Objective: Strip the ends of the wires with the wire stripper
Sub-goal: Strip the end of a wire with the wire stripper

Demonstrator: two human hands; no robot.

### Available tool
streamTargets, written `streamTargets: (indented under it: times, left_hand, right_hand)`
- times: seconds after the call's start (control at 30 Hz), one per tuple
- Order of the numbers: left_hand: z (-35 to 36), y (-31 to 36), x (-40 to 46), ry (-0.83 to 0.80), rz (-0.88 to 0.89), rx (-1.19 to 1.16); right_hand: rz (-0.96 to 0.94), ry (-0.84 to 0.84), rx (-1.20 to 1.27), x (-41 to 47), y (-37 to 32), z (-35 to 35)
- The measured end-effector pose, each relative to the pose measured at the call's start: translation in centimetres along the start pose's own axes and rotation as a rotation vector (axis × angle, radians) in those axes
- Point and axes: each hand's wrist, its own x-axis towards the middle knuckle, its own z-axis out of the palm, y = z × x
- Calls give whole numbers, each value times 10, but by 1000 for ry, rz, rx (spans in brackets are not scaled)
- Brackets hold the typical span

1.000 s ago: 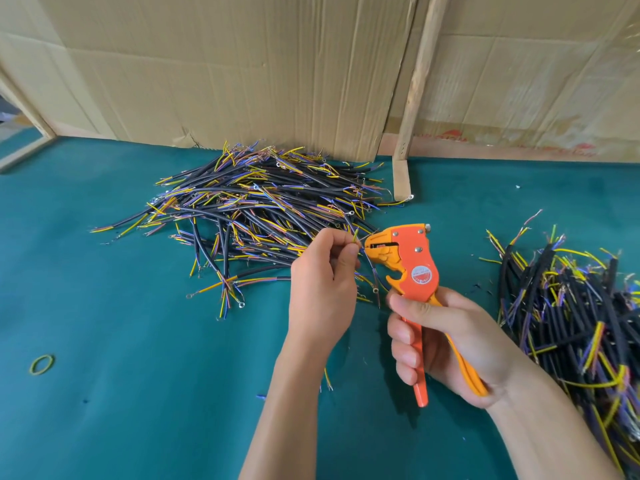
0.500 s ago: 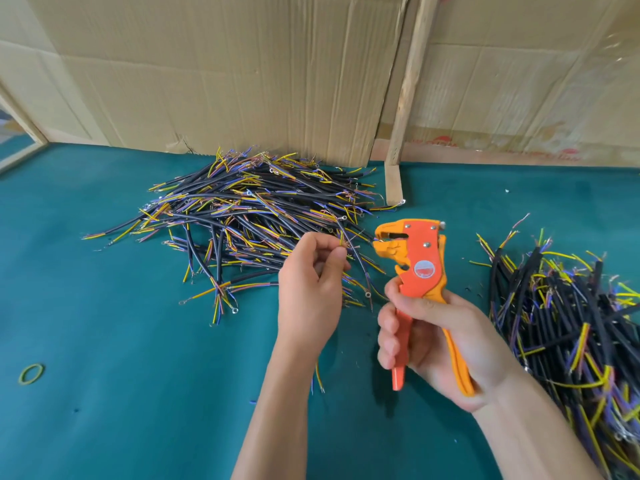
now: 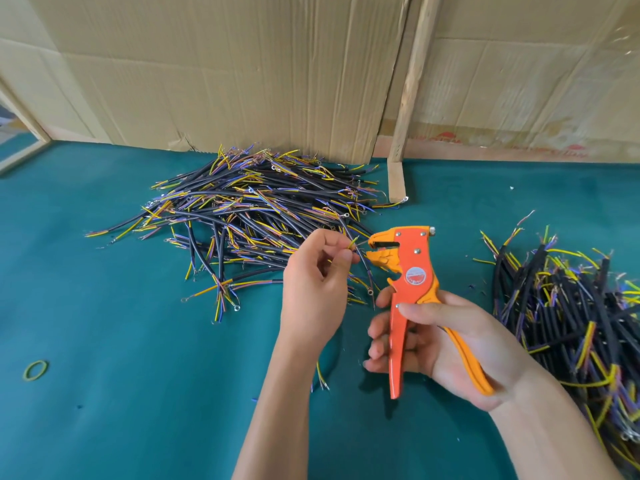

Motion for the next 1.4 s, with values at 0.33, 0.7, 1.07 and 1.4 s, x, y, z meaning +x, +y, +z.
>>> streamTargets:
  times: [0.33, 0.7, 1.07, 1.4]
  left_hand:
    - [-2, 0, 1, -5, -44, 37]
    - [-2, -2, 2, -17, -29, 53]
    - [-2, 0, 1, -64, 16, 38]
    - [-2, -1, 2, -91, 7, 14]
  right_hand:
    - [24, -14, -54, 0, 2, 2]
    - [3, 9, -94, 4, 5, 4]
    - [1, -8, -105, 4, 7, 3]
    - [2, 25, -103, 5, 7, 5]
